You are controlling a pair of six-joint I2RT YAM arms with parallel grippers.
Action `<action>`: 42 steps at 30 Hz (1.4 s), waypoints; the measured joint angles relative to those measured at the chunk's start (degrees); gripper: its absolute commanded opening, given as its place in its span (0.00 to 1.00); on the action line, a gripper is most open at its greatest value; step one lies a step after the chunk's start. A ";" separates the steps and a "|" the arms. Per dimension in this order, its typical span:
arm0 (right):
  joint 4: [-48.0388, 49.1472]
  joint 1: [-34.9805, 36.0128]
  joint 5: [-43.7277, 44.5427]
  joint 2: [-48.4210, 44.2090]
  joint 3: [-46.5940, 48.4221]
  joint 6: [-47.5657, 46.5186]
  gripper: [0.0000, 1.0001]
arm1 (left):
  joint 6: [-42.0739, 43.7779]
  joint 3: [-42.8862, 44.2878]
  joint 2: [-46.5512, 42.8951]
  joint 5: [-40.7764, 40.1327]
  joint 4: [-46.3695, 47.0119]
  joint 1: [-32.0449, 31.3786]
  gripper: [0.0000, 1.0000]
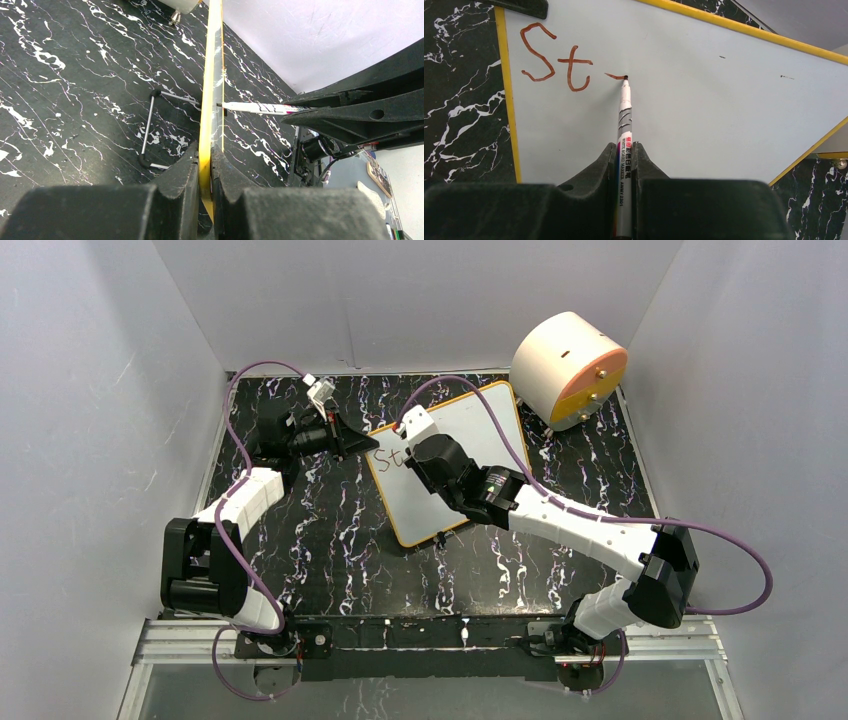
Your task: Write a sentence on the whiteboard
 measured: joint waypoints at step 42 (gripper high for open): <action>3.15 -0.68 -3.96 -0.11 -0.02 -1.97 0.00 | 0.20 0.26 0.07 0.00 -0.59 0.00 0.00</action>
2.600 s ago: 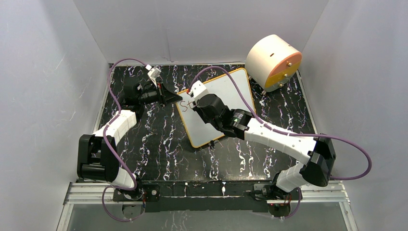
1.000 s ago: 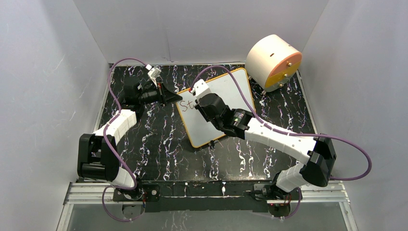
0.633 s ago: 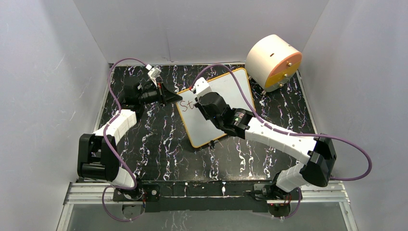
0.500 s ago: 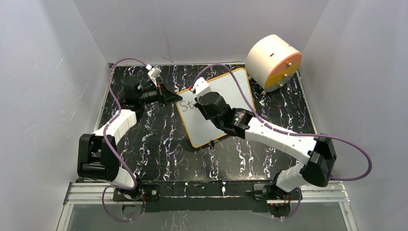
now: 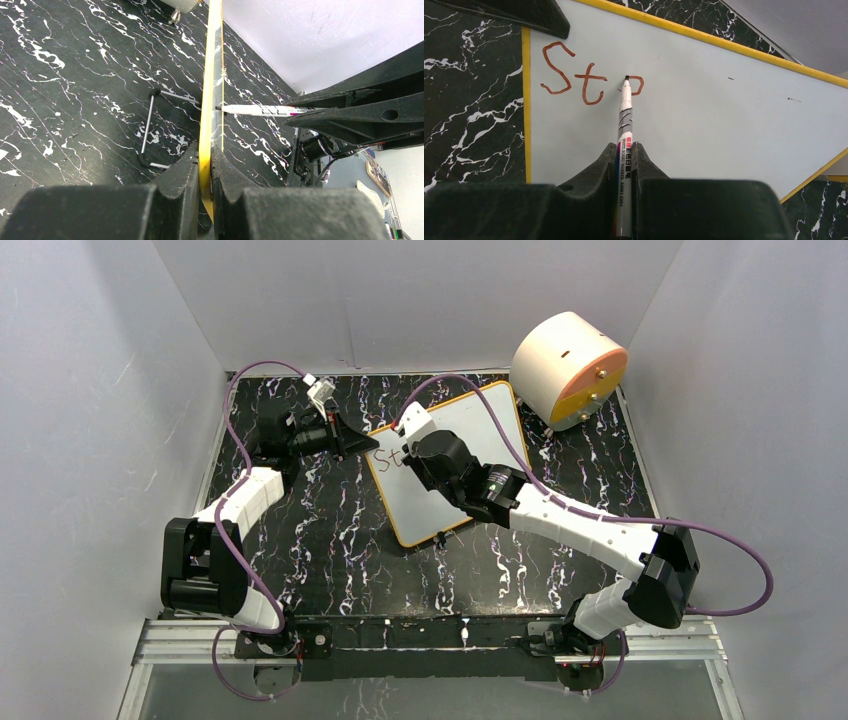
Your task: Write a sentence on the whiteboard
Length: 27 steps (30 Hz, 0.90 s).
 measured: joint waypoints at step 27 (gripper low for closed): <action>-5.03 0.07 -3.50 0.00 0.02 0.00 0.00 | 0.15 0.22 0.15 -0.02 -0.31 0.00 0.00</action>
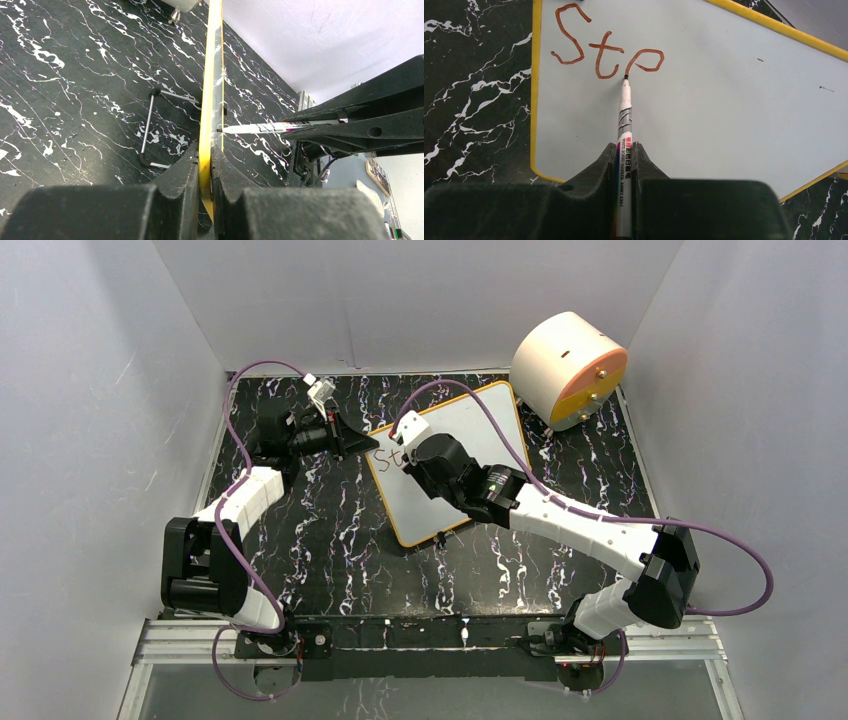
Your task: Write a sentence on the whiteboard
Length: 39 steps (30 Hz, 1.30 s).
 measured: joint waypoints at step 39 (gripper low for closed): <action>2.49 -0.13 5.60 -4.33 -2.64 -1.53 0.00 | 0.31 0.31 0.13 0.22 -0.42 0.00 0.00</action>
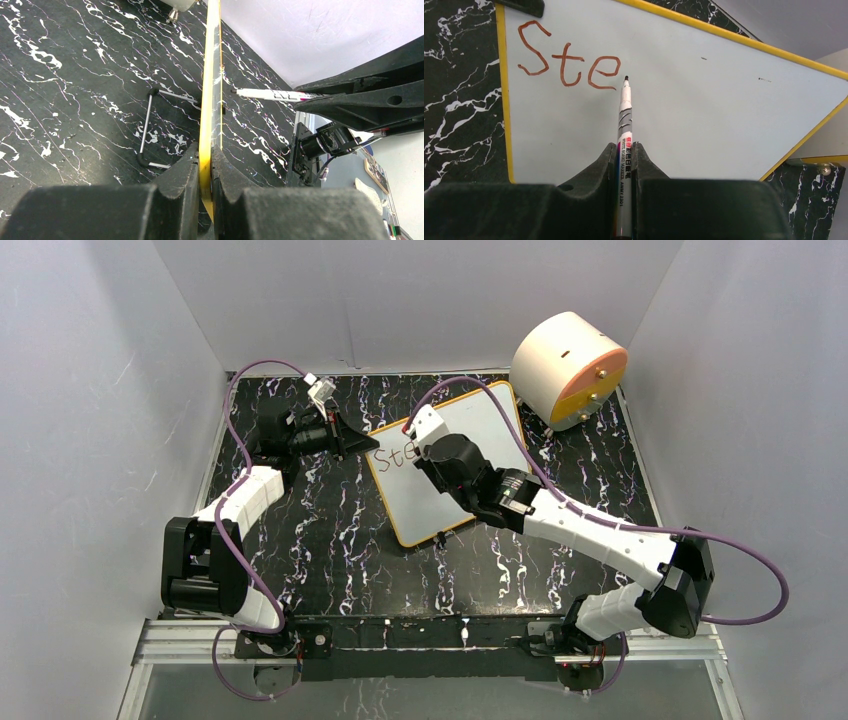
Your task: Write a sentence on the whiteboard
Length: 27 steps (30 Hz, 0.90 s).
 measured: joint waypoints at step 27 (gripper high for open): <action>3.28 -1.40 -0.20 1.60 0.02 -0.20 0.00 | 0.24 0.24 0.00 0.02 -0.59 0.00 0.00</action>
